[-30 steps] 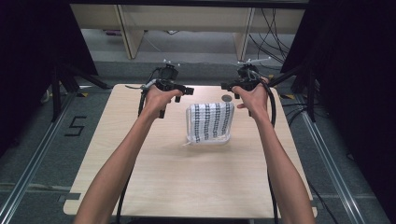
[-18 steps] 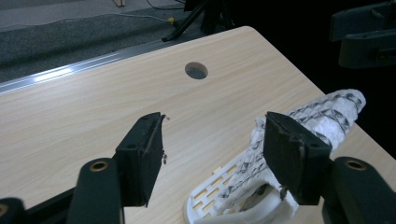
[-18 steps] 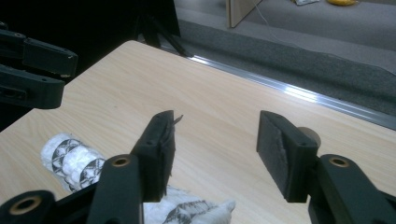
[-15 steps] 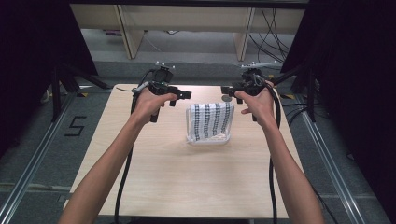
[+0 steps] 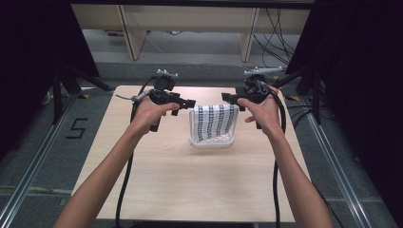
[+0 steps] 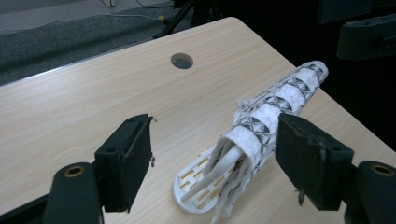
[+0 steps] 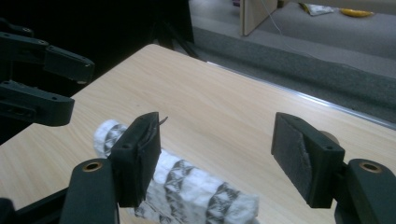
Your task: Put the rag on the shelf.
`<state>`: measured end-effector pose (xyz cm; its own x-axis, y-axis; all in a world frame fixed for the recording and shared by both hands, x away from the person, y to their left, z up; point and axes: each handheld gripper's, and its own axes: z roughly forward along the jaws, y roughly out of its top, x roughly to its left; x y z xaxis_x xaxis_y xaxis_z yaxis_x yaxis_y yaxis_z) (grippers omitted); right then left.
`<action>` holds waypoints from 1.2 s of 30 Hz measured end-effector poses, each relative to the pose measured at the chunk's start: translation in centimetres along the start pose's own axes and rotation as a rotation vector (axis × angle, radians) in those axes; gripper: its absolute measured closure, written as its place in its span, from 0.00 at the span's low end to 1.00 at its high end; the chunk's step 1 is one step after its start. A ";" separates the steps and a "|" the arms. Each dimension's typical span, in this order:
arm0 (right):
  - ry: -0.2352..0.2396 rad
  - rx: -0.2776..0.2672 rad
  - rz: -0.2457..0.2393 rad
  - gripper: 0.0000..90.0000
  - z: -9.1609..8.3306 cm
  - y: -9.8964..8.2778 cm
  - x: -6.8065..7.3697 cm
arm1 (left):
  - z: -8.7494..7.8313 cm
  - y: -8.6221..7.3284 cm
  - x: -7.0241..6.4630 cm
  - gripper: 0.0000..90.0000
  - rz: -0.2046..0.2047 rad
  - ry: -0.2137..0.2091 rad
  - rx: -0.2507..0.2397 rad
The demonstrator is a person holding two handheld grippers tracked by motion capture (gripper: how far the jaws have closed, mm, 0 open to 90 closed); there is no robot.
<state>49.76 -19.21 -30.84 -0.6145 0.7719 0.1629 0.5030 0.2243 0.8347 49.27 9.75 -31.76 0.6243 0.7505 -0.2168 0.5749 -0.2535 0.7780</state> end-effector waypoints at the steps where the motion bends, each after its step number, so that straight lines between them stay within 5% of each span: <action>1: 0.005 -0.001 -0.001 0.38 -0.1 -0.1 0.2 | -0.1 -0.1 -0.1 0.29 0.003 -0.006 -0.003; 13: 0.007 -0.006 -0.069 0.36 -2.0 -1.3 1.9 | -1.5 -2.1 -0.9 0.29 0.029 -0.026 -0.020; 24: 0.021 0.002 -0.045 0.35 -2.3 -3.0 2.4 | -2.4 -4.2 -1.4 0.28 0.033 -0.042 -0.036; 25: 0.009 0.000 -0.080 0.35 -2.3 -3.0 2.2 | -2.5 -4.4 -1.4 0.28 0.046 -0.042 -0.029; 28: 0.022 -0.002 -0.051 0.35 -2.2 -3.7 2.6 | -2.8 -5.1 -1.5 0.28 0.050 -0.051 -0.027; 36: 0.006 -0.004 -0.079 0.34 -2.3 -4.8 2.6 | -3.2 -6.5 -1.6 0.27 0.064 -0.043 -0.035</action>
<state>44.32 -19.64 -33.17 -0.6562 0.7480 0.0997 0.4506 0.2824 0.8469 42.86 12.17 -34.62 0.6816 0.7066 -0.1902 0.5144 -0.2778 0.8113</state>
